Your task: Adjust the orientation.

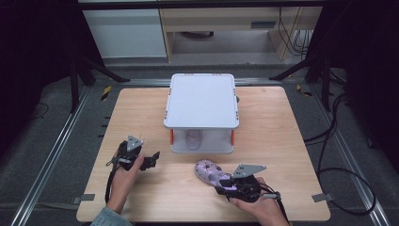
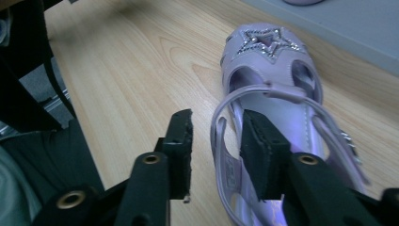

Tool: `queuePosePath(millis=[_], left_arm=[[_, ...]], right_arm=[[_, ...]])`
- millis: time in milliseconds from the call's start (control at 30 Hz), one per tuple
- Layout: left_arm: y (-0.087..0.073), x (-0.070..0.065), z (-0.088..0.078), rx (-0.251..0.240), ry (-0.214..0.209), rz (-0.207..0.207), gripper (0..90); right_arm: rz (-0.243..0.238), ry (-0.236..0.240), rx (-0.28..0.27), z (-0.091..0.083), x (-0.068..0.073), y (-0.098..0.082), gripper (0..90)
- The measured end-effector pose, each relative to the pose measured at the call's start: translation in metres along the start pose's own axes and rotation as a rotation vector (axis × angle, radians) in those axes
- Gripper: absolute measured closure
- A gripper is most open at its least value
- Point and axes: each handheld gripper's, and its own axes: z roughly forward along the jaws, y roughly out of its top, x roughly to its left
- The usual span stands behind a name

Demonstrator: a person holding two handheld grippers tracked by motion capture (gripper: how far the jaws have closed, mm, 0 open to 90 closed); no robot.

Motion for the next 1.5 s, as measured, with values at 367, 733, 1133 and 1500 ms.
queuePosePath(millis=[367,733,1133,1500], left_arm=[[0.000,0.000,0.000,0.001,-0.002,0.004,9.5],[0.001,0.001,0.000,-0.001,-0.013,0.002,9.5],[0.001,0.001,0.000,0.002,-0.013,0.006,9.5],[0.001,0.000,0.000,0.005,-0.014,0.008,9.5]], right_arm=[[-0.086,-0.130,-0.021,-0.032,-0.020,0.013,63.1],[-0.123,-0.105,0.038,-0.010,-0.031,0.018,62.1],[-0.138,-0.114,0.068,-0.002,-0.033,0.013,66.1],[-0.095,-0.102,0.030,-0.003,-0.034,0.010,83.2]])
